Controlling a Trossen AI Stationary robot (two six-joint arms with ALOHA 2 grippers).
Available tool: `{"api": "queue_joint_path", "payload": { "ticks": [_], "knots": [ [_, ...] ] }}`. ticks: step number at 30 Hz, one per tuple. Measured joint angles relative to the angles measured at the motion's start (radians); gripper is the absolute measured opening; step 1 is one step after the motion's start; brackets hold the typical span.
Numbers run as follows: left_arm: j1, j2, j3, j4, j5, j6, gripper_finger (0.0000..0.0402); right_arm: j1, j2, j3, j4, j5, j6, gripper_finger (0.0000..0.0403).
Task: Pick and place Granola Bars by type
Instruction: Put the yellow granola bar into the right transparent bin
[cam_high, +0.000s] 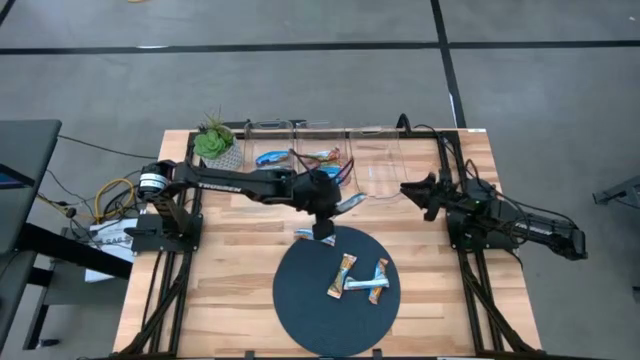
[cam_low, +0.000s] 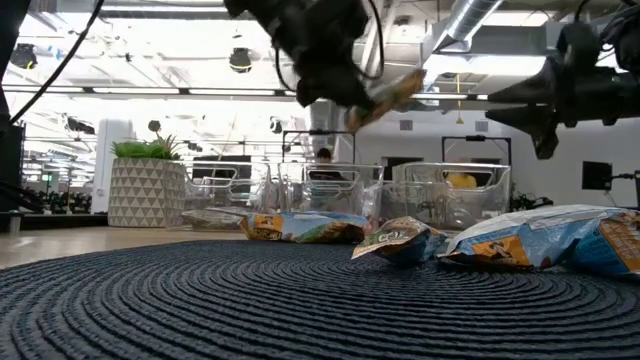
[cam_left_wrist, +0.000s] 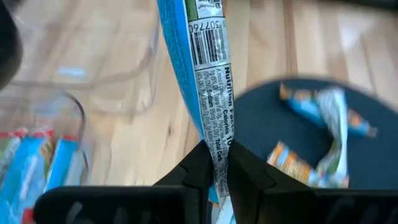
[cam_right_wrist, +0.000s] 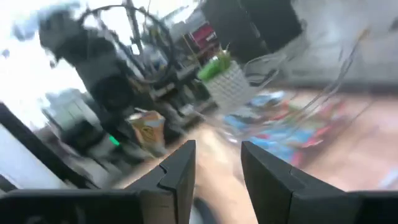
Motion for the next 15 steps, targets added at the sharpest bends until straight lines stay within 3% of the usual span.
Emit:
{"api": "queue_joint_path", "payload": {
  "ticks": [3,8,15],
  "knots": [
    [0.000,-0.001,0.017,0.043,-0.032,-0.031,0.0034,0.000,0.000,0.000,0.010,0.002,0.208,0.0123],
    [0.003,-0.001,0.017,0.139,-0.055,-0.097,0.0034,-0.009,0.001,0.000,0.041,0.016,0.407,0.0123],
    [0.012,-0.001,0.017,0.281,-0.065,-0.161,0.0034,-0.005,0.000,0.001,0.276,0.001,0.355,0.0123]
  ]
}}
